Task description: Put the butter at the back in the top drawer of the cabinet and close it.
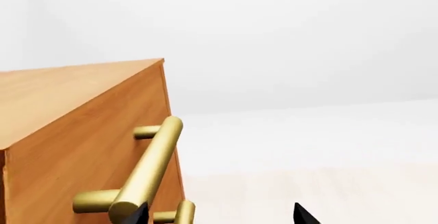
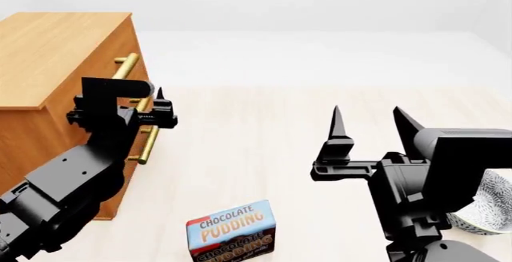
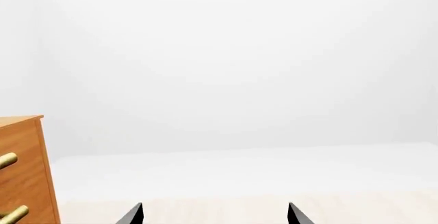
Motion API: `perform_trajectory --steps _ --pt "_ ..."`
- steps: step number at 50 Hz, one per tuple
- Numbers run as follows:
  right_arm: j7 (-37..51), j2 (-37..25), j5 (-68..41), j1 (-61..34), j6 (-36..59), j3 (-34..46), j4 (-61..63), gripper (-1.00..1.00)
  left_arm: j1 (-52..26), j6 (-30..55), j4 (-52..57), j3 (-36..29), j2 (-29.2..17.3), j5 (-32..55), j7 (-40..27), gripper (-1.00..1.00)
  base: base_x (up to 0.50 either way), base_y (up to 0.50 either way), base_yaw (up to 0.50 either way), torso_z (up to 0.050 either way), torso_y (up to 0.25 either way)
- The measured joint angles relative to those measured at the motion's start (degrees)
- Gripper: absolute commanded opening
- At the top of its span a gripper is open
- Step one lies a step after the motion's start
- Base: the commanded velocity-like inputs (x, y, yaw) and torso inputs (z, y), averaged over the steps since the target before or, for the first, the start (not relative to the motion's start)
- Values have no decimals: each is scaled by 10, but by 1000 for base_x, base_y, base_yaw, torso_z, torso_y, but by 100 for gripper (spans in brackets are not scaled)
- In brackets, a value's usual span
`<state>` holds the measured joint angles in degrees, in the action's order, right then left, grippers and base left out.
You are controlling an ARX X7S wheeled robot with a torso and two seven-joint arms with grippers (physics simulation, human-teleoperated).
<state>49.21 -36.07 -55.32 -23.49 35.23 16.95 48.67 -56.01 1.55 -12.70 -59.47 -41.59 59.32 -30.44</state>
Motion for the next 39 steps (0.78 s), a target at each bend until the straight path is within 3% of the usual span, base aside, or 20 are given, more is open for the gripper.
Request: perform_trajectory --steps 8,19,28,39 --pt "-1 1 7 2 -3 4 1 100 30 3 123 -2 -71 -8 -39 100 0 0 0 0 1" --pt "-6 0 27 13 -13 10 5 100 97 -25 354 -2 -200 -65 -143 100 0 0 0 0 0" --pt "-7 -3 52 27 -24 16 15 100 159 -54 506 -14 -281 -152 -241 100 0 0 0 0 0" --pt "-6 -13 78 52 -41 17 35 100 238 -95 615 -46 -349 -284 -336 100 0 0 0 0 0"
